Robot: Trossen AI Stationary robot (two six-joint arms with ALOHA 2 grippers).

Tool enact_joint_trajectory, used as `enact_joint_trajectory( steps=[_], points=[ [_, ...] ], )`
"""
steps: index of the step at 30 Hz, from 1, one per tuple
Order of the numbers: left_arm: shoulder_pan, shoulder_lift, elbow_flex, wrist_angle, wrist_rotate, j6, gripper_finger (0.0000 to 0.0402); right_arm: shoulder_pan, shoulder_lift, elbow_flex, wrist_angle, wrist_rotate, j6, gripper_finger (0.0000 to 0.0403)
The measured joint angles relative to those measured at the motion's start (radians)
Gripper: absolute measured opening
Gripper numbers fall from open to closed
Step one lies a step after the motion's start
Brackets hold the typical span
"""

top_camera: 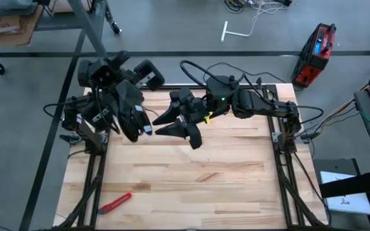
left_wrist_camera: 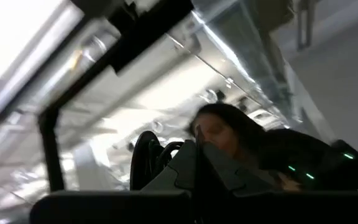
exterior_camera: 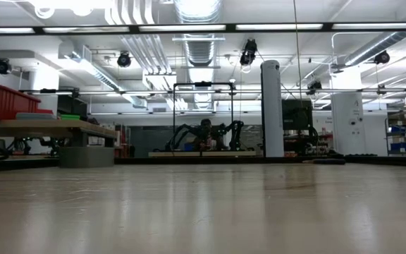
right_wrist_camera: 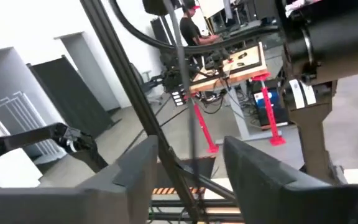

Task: Coil cords
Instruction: Coil the black wire on the black spool

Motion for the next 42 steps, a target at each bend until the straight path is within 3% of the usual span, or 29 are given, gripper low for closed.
enact_joint_trajectory(
  steps=[7,15,20,28,33,37,42],
  points=[
    [0.057,-0.039,0.000,-0.003,-0.074,0.016,0.0002,0.016,-0.013,0.004,-0.028,0.021,-0.064,0.0019],
    [0.078,-0.045,-0.001,-0.022,-0.099,0.018,0.0005,0.017,-0.030,0.007,-0.042,0.044,-0.067,0.0008],
    [0.077,-0.046,-0.001,-0.022,-0.099,0.019,0.0005,0.017,-0.020,0.007,-0.110,0.041,-0.087,0.0042],
    [0.077,-0.046,-0.001,-0.021,-0.099,0.016,0.0005,-0.004,-0.020,0.007,-0.192,0.115,-0.092,0.0166],
    [0.087,-0.052,-0.001,-0.035,-0.075,0.034,0.0005,0.009,-0.037,0.006,-0.203,0.121,-0.109,0.0223],
    [0.139,-0.071,-0.001,-0.108,-0.072,0.060,0.0005,0.025,-0.077,0.006,-0.210,0.179,-0.125,0.0239],
    [0.162,-0.078,-0.001,-0.132,-0.101,0.074,0.0005,0.035,-0.105,0.007,-0.267,0.369,-0.200,0.0236]
  ],
)
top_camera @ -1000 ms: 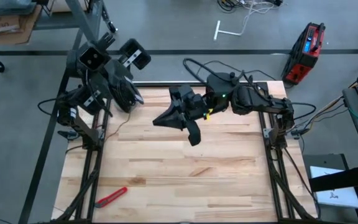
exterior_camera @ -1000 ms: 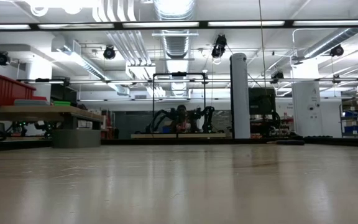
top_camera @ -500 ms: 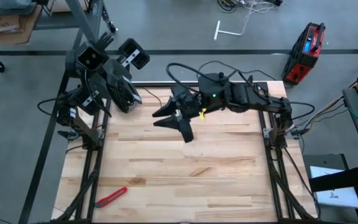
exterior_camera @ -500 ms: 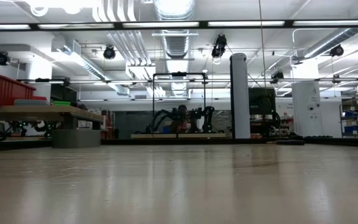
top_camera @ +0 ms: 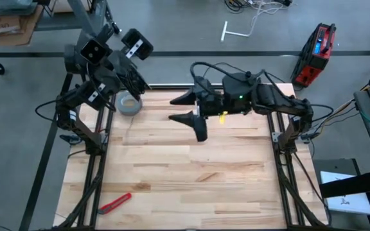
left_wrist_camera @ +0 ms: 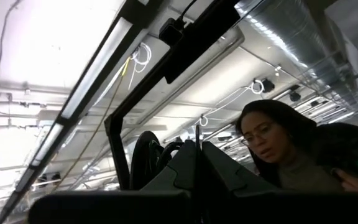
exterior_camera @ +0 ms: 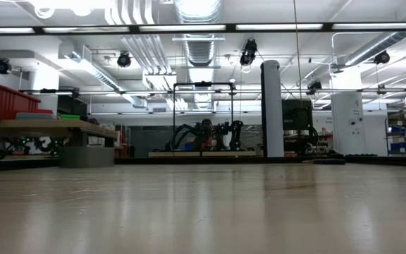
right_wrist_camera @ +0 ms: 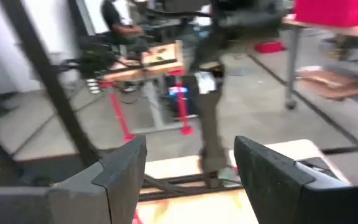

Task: Coil cords
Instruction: Coil the black wire on the black spool

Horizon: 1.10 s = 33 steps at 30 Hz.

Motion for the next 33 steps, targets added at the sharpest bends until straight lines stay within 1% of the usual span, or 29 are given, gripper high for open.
enact_joint_trajectory(
  steps=[3,7,10,12,13,18,21,23,25,27,31,32,33],
  points=[
    [0.000,0.000,0.000,0.000,-0.006,0.032,0.0005,-0.007,0.027,-0.001,0.004,0.008,0.000,0.0238],
    [0.000,0.000,0.000,0.000,-0.033,0.045,0.0006,-0.023,0.097,-0.005,-0.001,0.001,-0.001,0.0247],
    [0.000,0.000,0.000,-0.001,-0.034,0.045,0.0006,-0.035,0.137,-0.005,0.063,-0.061,-0.011,0.0253],
    [0.000,0.000,0.000,0.000,-0.035,0.045,0.0006,-0.038,0.146,-0.004,0.110,-0.068,-0.011,0.0255],
    [0.000,0.000,0.000,0.000,-0.039,0.045,0.0006,-0.041,0.146,-0.003,0.120,-0.053,-0.014,0.0256],
    [-0.008,0.000,-0.001,-0.001,-0.051,0.045,0.0006,-0.063,0.154,-0.002,0.108,0.088,-0.065,0.0250],
    [-0.010,0.000,-0.001,-0.001,-0.052,0.045,0.0006,-0.063,0.152,-0.003,0.102,0.095,-0.053,0.0237],
    [-0.010,0.000,-0.001,0.000,-0.051,0.045,0.0006,-0.062,0.141,-0.003,0.100,0.067,-0.063,0.0220],
    [-0.010,0.000,-0.001,0.000,-0.052,0.045,0.0006,-0.054,0.129,-0.002,0.106,0.060,-0.073,0.0191],
    [-0.010,0.000,-0.001,-0.001,-0.050,0.045,0.0006,-0.039,0.111,-0.002,0.094,0.060,-0.088,0.0146],
    [0.004,0.000,-0.001,-0.006,-0.032,0.051,0.0006,-0.018,0.054,-0.002,0.066,0.050,-0.120,0.0027],
    [0.005,0.000,-0.001,-0.006,-0.032,0.052,0.0006,-0.015,0.043,-0.002,0.061,0.057,-0.133,0.0014],
    [0.005,0.000,-0.001,-0.008,-0.032,0.053,0.0005,-0.012,0.028,-0.001,0.067,0.070,-0.138,0.0013]
  ],
)
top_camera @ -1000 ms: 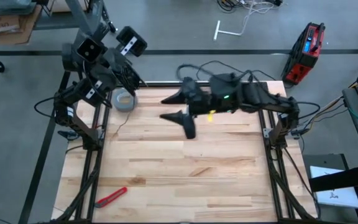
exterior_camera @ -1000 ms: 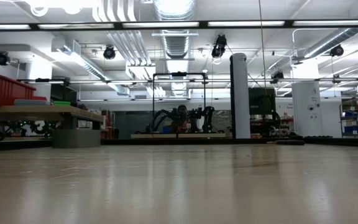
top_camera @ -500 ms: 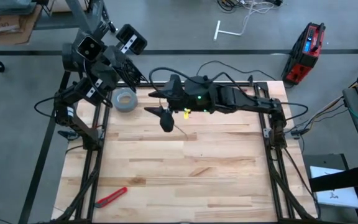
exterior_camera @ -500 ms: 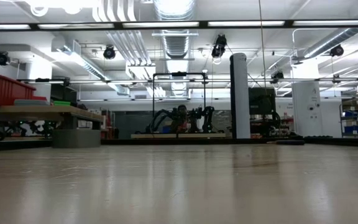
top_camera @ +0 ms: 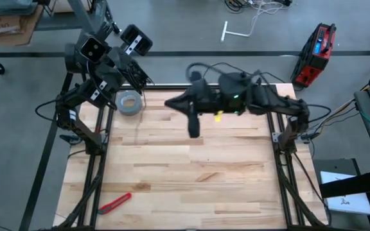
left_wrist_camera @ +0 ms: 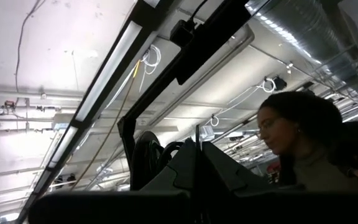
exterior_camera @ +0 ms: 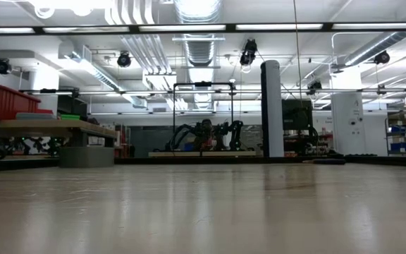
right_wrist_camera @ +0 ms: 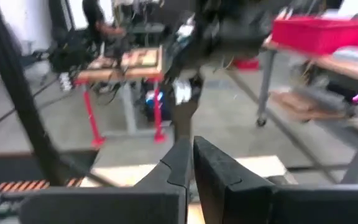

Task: Coil cords
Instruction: Coil the black wire on the black spool

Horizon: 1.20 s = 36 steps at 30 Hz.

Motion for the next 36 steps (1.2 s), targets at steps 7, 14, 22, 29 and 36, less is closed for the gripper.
enact_joint_trajectory(
  steps=[7,14,22,29,36],
  points=[
    [-0.002,0.005,-0.002,-0.017,0.001,0.039,0.0007,0.011,-0.056,0.001,-0.036,0.022,0.037,0.0001],
    [0.001,0.005,-0.002,-0.076,0.017,0.105,0.0008,0.066,-0.097,0.001,-0.117,0.017,0.073,0.0000],
    [0.000,0.006,-0.002,-0.141,-0.019,0.154,0.0008,0.059,-0.095,0.001,-0.203,0.014,0.094,0.0000],
    [-0.020,0.006,-0.002,-0.140,-0.025,0.152,0.0008,0.046,-0.048,-0.004,-0.216,0.117,0.047,0.0013],
    [-0.023,0.005,-0.002,-0.141,-0.025,0.149,0.0008,0.036,0.009,-0.004,-0.189,0.086,0.060,0.0123]
  ],
)
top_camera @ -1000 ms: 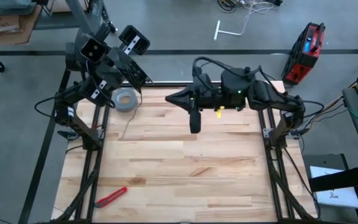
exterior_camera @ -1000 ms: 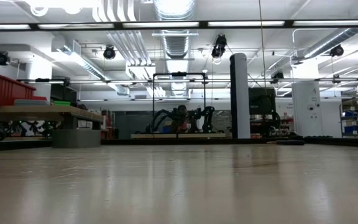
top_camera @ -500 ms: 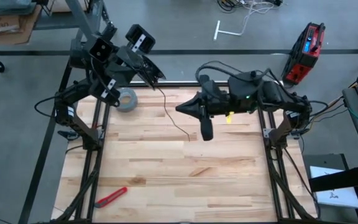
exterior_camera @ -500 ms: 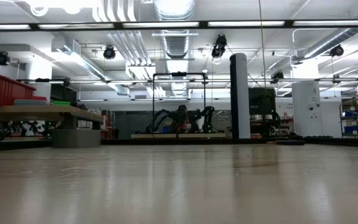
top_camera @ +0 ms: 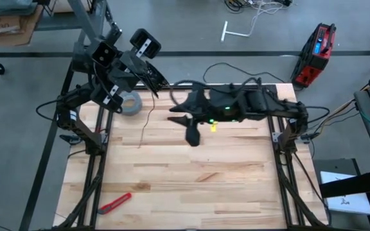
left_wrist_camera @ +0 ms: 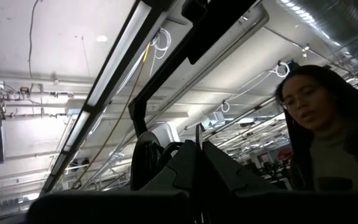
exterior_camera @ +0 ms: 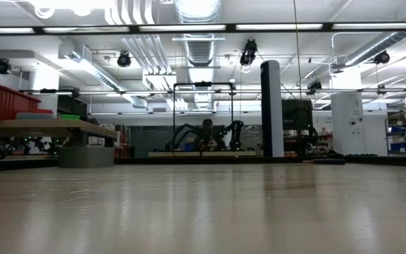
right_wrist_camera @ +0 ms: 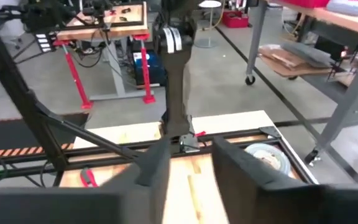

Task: Coil cords
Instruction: Coil the black wire on the black spool

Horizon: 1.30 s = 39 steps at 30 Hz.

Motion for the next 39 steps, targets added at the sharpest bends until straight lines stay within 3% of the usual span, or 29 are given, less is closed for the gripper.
enact_joint_trajectory(
  steps=[7,12,16,22,23,29,33,39],
  points=[
    [0.000,0.000,0.000,0.000,0.007,-0.006,0.0007,-0.017,0.069,-0.001,0.145,0.006,0.008,0.0257],
    [-0.001,0.000,0.001,0.002,0.007,-0.028,0.0006,-0.052,0.103,0.000,0.262,0.004,0.013,0.0290],
    [-0.001,0.000,0.001,0.004,0.009,-0.031,0.0007,-0.054,0.103,0.000,0.250,0.000,0.034,0.0245],
    [0.011,-0.012,0.001,0.003,0.064,-0.029,0.0008,-0.042,0.047,0.000,0.192,0.034,0.026,0.0039],
    [0.016,-0.013,0.001,0.002,0.064,-0.029,0.0008,-0.036,0.037,0.000,0.188,0.036,0.009,0.0020],
    [0.052,-0.013,0.001,-0.050,0.070,-0.027,0.0008,0.008,-0.017,0.003,0.133,0.128,-0.024,0.0003],
    [0.096,-0.014,0.001,-0.203,0.058,-0.034,0.0008,0.045,-0.067,0.005,0.015,0.221,-0.074,0.0001],
    [0.140,-0.015,0.001,-0.497,-0.174,-0.081,0.0008,0.108,-0.131,0.004,-0.156,0.346,-0.079,0.0001]
  ],
)
